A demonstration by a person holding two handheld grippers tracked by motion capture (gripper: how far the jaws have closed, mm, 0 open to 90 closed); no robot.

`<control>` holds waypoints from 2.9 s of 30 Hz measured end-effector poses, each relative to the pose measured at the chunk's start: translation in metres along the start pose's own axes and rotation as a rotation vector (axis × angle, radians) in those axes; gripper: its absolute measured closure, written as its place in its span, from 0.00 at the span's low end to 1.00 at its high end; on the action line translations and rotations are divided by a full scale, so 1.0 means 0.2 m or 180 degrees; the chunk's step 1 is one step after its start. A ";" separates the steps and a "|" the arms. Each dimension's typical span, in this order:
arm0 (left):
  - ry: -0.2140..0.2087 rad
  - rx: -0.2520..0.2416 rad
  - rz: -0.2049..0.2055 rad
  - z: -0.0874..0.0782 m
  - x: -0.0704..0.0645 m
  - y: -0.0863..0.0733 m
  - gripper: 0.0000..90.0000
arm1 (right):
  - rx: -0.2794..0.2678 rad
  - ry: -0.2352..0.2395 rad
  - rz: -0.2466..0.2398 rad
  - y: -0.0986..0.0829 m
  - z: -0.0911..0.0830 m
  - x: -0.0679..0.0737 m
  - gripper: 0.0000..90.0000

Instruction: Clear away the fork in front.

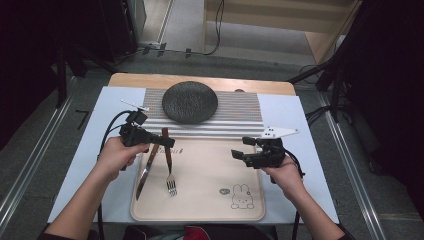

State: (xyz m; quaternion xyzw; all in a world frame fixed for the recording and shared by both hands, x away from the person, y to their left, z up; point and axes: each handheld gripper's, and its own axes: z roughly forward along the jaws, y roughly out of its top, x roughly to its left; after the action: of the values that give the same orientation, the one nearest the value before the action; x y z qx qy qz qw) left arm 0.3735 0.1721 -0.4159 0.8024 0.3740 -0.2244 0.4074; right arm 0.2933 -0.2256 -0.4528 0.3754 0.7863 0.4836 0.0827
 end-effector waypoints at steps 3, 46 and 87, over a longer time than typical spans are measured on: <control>-0.0034 0.0012 0.0013 0.02 0.01 0.00 0.89 | 0.0000 -0.0009 0.0009 -0.02 -0.02 0.00 0.29; 0.0722 -0.0082 0.0010 0.23 0.20 -0.09 0.74 | -0.0004 -0.0191 0.0033 -0.26 -0.21 0.02 0.29; 0.0924 -0.0187 0.0616 0.25 0.10 -0.10 0.32 | 0.0012 -0.0233 0.0032 -0.27 -0.22 -0.01 0.29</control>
State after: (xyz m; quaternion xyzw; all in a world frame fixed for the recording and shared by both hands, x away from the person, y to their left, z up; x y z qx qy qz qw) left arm 0.3674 0.1483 -0.4682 0.8463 0.3563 -0.0550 0.3921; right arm 0.2452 -0.2705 -0.4739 0.3969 0.7818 0.4685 0.1083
